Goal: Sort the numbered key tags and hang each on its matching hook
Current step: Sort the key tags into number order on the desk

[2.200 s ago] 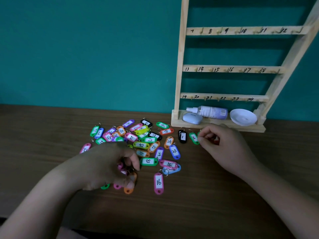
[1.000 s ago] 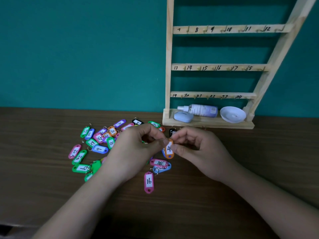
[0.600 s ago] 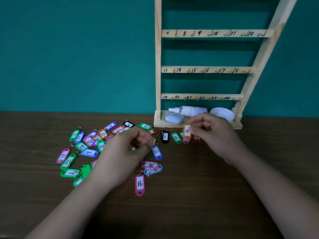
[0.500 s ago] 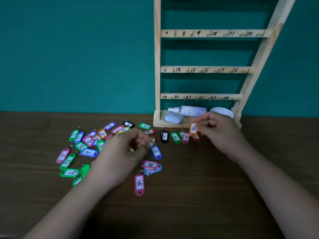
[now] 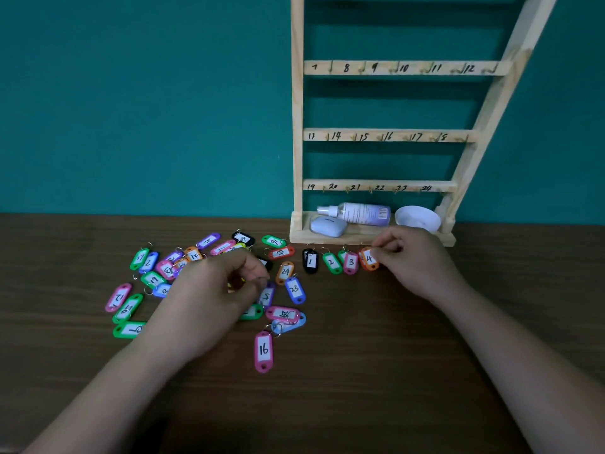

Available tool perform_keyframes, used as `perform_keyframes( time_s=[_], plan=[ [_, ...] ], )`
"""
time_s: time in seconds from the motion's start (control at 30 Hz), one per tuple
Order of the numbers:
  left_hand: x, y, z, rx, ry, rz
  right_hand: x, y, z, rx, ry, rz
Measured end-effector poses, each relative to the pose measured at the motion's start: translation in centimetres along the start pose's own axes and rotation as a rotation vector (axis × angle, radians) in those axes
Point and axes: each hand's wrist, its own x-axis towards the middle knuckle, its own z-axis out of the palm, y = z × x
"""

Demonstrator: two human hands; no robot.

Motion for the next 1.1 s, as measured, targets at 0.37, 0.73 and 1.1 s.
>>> perform_keyframes(
  time_s=[0.37,0.73,1.1],
  plan=[
    [-0.1,-1.3,-2.0,0.038,0.040,-0.028,-1.9,-1.9,0.5,0.026,0.070,-0.139],
    [-0.4,-4.8,-5.0,0.116,0.078,-0.103,-5.9,-7.8,4.4,-0.027,-0.114,-0.461],
    [-1.0,-8.0,-8.8,0.158,-0.093,-0.146,-6.4,-12.5,9.0,0.057,-0.120,-0.646]
  ],
)
